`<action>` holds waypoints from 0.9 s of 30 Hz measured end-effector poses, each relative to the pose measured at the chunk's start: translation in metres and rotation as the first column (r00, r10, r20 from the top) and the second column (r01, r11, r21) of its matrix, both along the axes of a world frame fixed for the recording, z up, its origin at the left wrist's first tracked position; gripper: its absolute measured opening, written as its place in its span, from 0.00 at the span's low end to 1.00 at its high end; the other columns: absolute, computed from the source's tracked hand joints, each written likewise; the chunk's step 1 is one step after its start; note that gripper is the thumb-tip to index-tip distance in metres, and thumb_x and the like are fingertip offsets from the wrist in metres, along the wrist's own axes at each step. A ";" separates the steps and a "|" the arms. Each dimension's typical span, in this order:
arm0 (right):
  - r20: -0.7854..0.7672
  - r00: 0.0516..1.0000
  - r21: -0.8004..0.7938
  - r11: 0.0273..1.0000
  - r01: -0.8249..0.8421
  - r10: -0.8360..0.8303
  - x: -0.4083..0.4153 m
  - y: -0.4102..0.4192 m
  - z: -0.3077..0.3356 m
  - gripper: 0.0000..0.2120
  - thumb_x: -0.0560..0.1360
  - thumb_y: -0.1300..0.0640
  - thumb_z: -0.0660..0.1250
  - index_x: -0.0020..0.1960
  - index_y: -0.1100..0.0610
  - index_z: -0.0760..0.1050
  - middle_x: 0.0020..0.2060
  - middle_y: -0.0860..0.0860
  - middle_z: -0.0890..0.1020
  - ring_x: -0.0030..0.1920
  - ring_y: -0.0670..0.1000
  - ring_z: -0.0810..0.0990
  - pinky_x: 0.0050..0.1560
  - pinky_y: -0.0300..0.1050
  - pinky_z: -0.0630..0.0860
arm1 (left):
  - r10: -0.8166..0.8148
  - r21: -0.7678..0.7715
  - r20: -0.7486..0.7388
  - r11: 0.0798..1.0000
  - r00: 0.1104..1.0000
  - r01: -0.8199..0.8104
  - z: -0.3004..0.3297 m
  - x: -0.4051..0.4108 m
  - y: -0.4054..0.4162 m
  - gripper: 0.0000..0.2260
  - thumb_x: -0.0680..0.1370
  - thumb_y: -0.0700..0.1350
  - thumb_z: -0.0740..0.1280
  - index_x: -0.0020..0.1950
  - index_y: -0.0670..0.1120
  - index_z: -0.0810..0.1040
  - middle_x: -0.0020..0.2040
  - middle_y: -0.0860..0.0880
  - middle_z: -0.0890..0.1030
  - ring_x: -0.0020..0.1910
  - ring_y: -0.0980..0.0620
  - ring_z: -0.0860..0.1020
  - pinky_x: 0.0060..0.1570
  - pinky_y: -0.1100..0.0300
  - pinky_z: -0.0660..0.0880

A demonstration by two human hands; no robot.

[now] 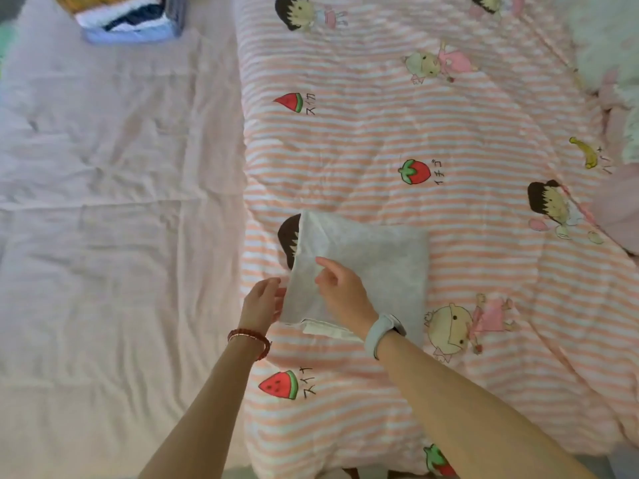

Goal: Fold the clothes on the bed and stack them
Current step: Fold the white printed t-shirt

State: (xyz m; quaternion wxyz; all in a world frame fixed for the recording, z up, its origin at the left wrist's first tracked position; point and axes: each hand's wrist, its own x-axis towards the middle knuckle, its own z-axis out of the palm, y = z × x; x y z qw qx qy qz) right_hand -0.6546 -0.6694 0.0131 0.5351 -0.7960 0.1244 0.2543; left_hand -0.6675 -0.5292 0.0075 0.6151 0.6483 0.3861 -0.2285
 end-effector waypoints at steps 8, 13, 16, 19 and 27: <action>0.375 0.867 -0.796 0.594 0.119 0.329 -0.035 -0.080 -0.027 0.21 0.73 0.55 0.52 0.62 0.55 0.73 0.61 0.57 0.76 0.65 0.56 0.66 0.62 0.67 0.65 | -0.884 0.895 0.144 0.308 0.445 0.322 -0.013 0.005 -0.061 0.20 0.74 0.49 0.55 0.64 0.46 0.72 0.63 0.43 0.76 0.62 0.40 0.74 0.56 0.41 0.73; 0.237 0.901 -0.872 0.488 0.033 0.363 -0.025 -0.087 -0.047 0.27 0.74 0.49 0.52 0.72 0.51 0.59 0.73 0.60 0.61 0.72 0.60 0.56 0.70 0.65 0.52 | -0.972 0.927 -0.111 -0.025 0.208 0.375 -0.044 0.041 -0.086 0.25 0.75 0.57 0.52 0.70 0.53 0.63 0.72 0.44 0.67 0.71 0.40 0.59 0.66 0.34 0.58; 0.183 0.916 -0.876 0.481 -0.013 0.357 -0.022 -0.087 -0.064 0.29 0.72 0.45 0.53 0.72 0.49 0.59 0.73 0.60 0.60 0.73 0.60 0.54 0.67 0.63 0.51 | -0.969 0.921 -0.159 -0.075 0.191 0.383 -0.072 0.051 -0.078 0.29 0.73 0.64 0.51 0.72 0.56 0.63 0.74 0.47 0.63 0.72 0.39 0.56 0.66 0.36 0.51; 0.112 0.925 -0.886 0.458 -0.072 0.362 -0.024 -0.089 -0.083 0.29 0.72 0.41 0.53 0.72 0.47 0.59 0.73 0.58 0.61 0.73 0.59 0.54 0.66 0.64 0.51 | -0.956 0.912 -0.210 -0.116 0.204 0.393 -0.090 0.054 -0.074 0.30 0.73 0.67 0.49 0.73 0.57 0.62 0.75 0.49 0.60 0.72 0.39 0.54 0.67 0.37 0.46; 0.061 0.927 -0.773 0.606 -0.190 0.370 -0.019 -0.097 -0.086 0.33 0.72 0.39 0.39 0.76 0.46 0.48 0.74 0.50 0.37 0.73 0.52 0.33 0.70 0.61 0.38 | -0.953 0.813 -0.245 -0.100 0.181 0.574 -0.072 0.060 -0.076 0.31 0.74 0.65 0.41 0.75 0.59 0.40 0.74 0.53 0.32 0.74 0.43 0.34 0.68 0.41 0.32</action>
